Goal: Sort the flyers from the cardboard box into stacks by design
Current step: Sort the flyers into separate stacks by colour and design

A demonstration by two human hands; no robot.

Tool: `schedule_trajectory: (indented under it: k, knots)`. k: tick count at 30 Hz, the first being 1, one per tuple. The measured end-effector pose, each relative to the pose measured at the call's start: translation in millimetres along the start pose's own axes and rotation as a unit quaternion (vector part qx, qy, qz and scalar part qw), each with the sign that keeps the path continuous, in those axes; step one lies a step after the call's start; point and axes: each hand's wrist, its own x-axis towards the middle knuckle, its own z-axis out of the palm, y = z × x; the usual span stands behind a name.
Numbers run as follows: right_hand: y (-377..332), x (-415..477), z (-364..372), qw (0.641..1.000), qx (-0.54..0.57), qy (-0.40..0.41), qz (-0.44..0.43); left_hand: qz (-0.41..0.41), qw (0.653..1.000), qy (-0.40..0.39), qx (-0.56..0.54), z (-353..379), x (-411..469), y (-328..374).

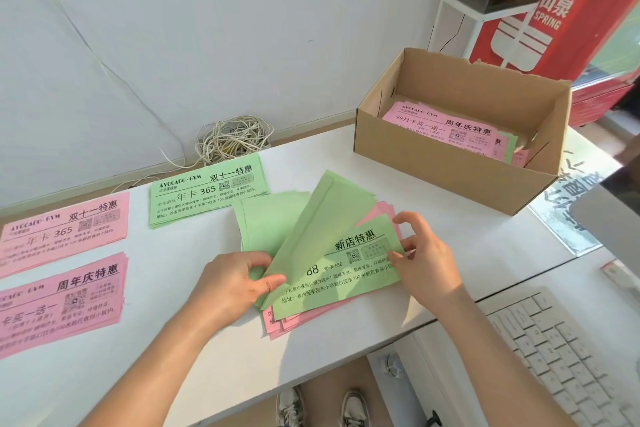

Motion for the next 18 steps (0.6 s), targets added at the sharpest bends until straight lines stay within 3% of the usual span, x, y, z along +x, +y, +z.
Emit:
schedule_trajectory:
  k: [5,9,16,18]
  knots:
    - [-1.2,3.0,-4.7,1.000,-0.014,0.004,0.009,0.101,0.989,-0.002,0.106,4.3,-6.2,6.7]
    - [4.1,11.3,-10.8,0.983,0.148,-0.045,0.102,0.185,0.970,0.022,0.153,5.9,-2.9,9.0]
    - [7.2,9.6,-11.0,0.979,0.182,-0.037,0.090,0.189,0.971,0.027,0.142,6.1,-7.5,5.3]
    - [6.0,9.1,-10.9,0.972,0.201,-0.048,0.109,0.222,0.959,0.049,0.170,3.4,-13.0,7.8]
